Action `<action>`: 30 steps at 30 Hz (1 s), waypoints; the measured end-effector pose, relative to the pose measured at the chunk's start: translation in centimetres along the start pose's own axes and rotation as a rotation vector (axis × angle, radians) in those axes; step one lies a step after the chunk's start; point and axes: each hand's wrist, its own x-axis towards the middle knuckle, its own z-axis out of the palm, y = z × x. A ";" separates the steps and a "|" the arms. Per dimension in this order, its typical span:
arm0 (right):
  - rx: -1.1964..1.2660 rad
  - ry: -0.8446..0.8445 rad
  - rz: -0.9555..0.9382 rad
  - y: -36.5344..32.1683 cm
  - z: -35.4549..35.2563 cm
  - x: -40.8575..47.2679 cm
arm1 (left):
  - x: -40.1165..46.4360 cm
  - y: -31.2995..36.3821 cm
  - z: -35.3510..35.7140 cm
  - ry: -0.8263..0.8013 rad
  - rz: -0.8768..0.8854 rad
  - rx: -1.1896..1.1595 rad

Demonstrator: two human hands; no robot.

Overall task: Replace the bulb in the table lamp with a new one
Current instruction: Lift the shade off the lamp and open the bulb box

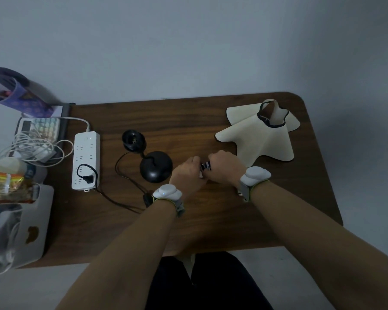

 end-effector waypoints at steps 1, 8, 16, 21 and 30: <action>-0.001 -0.001 0.003 0.0 -0.1 -0.1 | -0.1 0.0 0.0 -0.020 -0.009 -0.016; 0.036 -0.007 -0.011 0.1 -0.4 -0.1 | -0.1 -0.2 -0.1 -0.088 -0.007 -0.059; 0.185 0.046 -0.077 1.2 -0.8 -0.4 | 0.2 -1.9 -0.2 -0.207 -0.084 -0.056; 0.161 0.108 -0.103 2.8 -0.8 -0.6 | 0.0 -2.5 -0.6 -0.207 -0.106 -0.050; -0.025 0.119 -0.046 3.7 0.0 -1.1 | -0.2 -2.4 -1.5 -0.239 -0.140 -0.038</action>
